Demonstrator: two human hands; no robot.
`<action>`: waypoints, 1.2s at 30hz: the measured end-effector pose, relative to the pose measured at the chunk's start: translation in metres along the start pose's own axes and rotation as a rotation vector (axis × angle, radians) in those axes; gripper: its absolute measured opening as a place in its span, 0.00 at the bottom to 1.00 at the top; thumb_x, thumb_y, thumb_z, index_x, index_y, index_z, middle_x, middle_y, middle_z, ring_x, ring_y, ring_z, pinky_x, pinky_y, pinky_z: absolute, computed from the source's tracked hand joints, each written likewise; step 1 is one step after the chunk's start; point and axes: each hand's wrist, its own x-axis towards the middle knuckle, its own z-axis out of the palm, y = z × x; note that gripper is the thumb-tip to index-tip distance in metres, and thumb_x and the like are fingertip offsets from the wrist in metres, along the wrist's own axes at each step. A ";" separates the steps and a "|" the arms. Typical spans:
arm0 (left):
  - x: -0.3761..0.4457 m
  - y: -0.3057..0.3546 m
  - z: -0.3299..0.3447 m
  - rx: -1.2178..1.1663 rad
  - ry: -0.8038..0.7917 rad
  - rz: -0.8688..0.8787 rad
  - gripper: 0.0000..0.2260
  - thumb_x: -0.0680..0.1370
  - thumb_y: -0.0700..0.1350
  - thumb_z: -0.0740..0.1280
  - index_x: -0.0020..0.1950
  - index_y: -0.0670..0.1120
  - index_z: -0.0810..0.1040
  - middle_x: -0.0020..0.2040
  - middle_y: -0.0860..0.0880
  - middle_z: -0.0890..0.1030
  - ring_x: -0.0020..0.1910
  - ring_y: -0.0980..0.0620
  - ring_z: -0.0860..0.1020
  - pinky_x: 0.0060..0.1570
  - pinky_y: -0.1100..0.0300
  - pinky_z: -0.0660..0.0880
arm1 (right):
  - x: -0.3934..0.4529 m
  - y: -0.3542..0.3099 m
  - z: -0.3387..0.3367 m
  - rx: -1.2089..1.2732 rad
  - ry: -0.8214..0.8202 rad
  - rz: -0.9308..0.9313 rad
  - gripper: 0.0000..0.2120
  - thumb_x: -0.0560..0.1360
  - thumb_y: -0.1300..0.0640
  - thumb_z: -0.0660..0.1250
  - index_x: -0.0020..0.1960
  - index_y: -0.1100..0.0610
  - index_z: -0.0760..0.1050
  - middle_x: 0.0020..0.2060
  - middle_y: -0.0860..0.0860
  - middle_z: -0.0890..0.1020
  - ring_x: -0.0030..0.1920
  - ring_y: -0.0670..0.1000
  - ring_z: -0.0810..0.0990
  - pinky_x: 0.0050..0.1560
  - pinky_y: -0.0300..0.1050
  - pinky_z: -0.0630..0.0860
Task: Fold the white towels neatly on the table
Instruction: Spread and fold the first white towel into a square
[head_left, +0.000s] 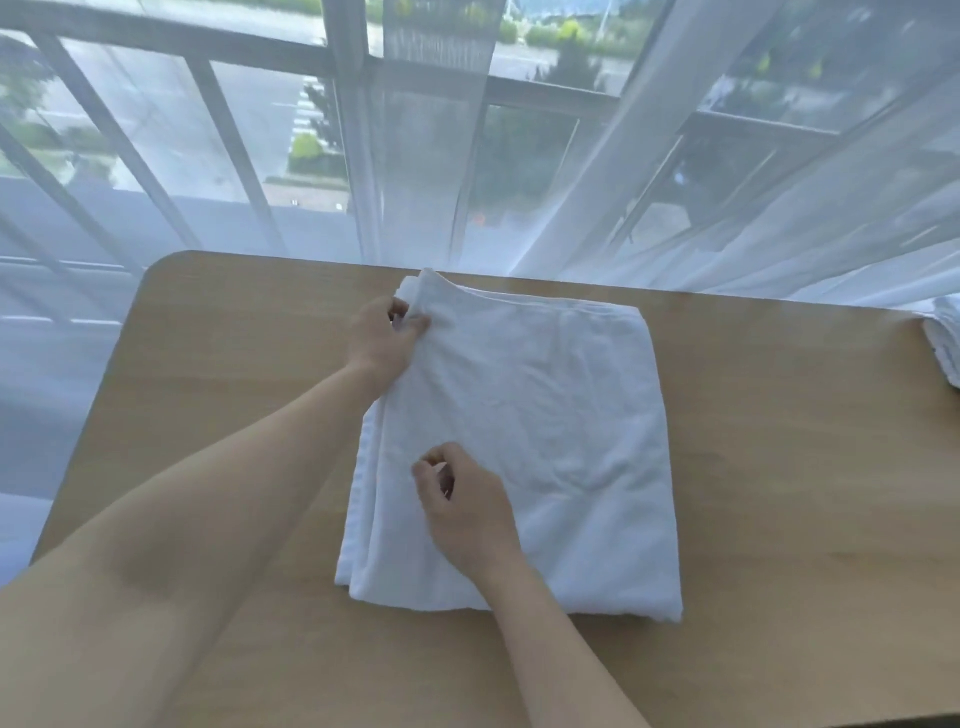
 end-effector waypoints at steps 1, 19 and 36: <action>0.002 0.000 -0.001 -0.017 0.017 0.028 0.07 0.77 0.51 0.72 0.45 0.51 0.76 0.46 0.55 0.77 0.48 0.50 0.76 0.46 0.59 0.72 | 0.000 0.009 -0.012 -0.058 0.104 -0.064 0.05 0.80 0.49 0.62 0.46 0.45 0.73 0.34 0.43 0.77 0.37 0.44 0.75 0.39 0.39 0.72; -0.126 0.009 0.101 0.633 -0.441 0.902 0.21 0.85 0.49 0.53 0.78 0.48 0.66 0.81 0.46 0.56 0.81 0.46 0.53 0.78 0.49 0.53 | -0.006 0.108 -0.063 -0.763 0.429 0.058 0.34 0.81 0.42 0.51 0.82 0.55 0.49 0.81 0.53 0.53 0.81 0.52 0.46 0.79 0.59 0.46; 0.048 0.084 0.179 0.951 -0.570 0.764 0.27 0.81 0.61 0.36 0.81 0.62 0.45 0.82 0.54 0.52 0.81 0.50 0.48 0.78 0.49 0.45 | 0.010 0.120 -0.064 -0.758 0.497 -0.009 0.38 0.74 0.44 0.60 0.80 0.59 0.57 0.80 0.55 0.57 0.80 0.57 0.54 0.76 0.65 0.53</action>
